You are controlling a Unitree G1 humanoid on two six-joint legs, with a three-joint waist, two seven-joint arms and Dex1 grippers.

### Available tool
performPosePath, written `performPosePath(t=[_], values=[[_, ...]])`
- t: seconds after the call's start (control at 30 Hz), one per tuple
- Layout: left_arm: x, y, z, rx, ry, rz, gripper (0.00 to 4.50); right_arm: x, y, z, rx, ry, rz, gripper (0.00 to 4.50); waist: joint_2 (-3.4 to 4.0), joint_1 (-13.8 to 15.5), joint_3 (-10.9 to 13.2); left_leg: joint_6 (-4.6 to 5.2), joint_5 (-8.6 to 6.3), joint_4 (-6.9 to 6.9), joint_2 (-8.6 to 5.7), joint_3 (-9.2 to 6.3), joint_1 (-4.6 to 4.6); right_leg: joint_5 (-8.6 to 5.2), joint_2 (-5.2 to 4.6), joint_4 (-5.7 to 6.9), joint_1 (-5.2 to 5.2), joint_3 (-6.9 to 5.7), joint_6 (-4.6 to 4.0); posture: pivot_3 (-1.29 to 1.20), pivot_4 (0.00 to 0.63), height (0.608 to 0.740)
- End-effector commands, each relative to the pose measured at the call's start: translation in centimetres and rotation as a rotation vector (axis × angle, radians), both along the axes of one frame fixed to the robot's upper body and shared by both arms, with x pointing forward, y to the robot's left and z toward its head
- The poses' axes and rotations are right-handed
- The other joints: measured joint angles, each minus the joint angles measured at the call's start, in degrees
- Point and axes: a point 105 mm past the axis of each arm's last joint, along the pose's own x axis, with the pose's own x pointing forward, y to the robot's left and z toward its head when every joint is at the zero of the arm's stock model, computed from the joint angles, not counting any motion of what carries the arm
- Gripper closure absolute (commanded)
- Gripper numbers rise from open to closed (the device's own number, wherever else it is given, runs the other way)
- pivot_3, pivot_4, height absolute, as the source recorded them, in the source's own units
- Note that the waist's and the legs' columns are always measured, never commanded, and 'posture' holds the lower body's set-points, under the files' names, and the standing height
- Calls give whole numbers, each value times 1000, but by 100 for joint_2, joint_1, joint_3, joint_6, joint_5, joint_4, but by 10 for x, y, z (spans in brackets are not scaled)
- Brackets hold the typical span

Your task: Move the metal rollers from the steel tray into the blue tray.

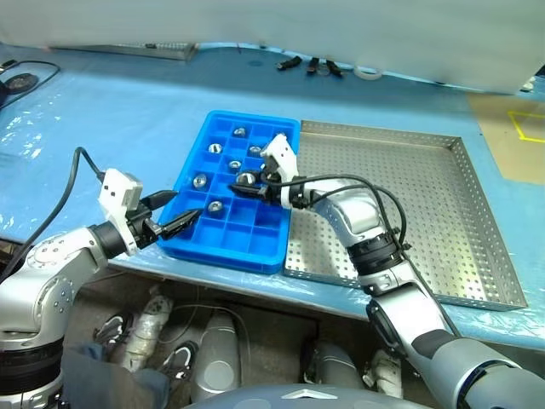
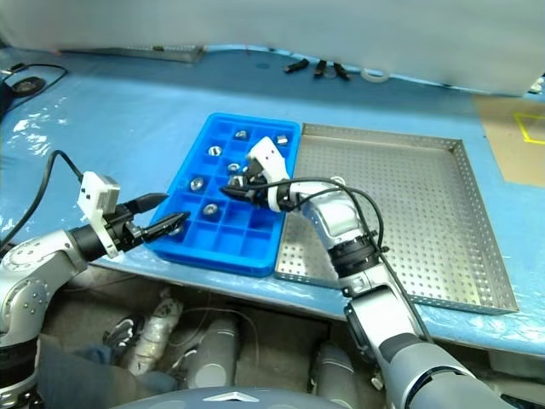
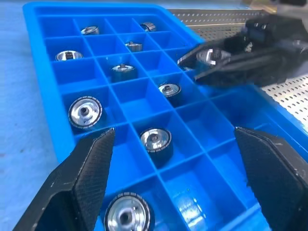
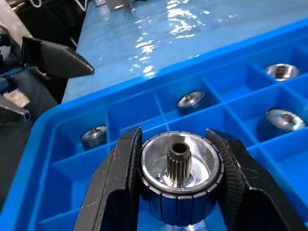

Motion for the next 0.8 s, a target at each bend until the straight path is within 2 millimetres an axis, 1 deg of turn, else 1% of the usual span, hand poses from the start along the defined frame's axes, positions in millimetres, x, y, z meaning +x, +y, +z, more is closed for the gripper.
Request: performPosePath(t=[0.03, 0.2, 0.37, 0.6, 0.8], values=[[-6, -1, 12, 13, -35, -11, 294, -16, 6, 13, 29, -23, 64, 2812, 0, 35, 0, -3, 2, 0, 0, 0, 1, 0, 0, 1, 0, 1, 0, 452, 150, 740], [-9, -3, 11, 14, -12, -33, 294, -36, 3, 4, 12, 51, 104, 2812, 1, 130, -1, -10, 6, 0, 1, 0, 6, 2, 1, 7, 1, 3, 4, 437, 150, 740], [-11, -7, 9, 14, 11, -62, 294, -51, 3, -2, 18, 133, 135, 2812, 1, 142, -2, -13, 8, 0, 2, 0, 8, 12, 3, 11, 1, 4, 20, 418, 150, 740], [-10, -17, 8, 12, 20, -108, 294, -56, 2, -13, 18, 210, 111, 2812, 1, 145, -3, -21, 12, 2, 2, 0, 11, 12, 3, 20, 1, 4, 21, 403, 150, 740], [-5, -18, 10, 12, 12, -114, 294, -56, 3, -18, 18, 234, 109, 2812, 1, 142, -3, -34, 20, 2, 1, 0, 31, 10, 3, 53, 1, 12, 19, 396, 150, 740]])
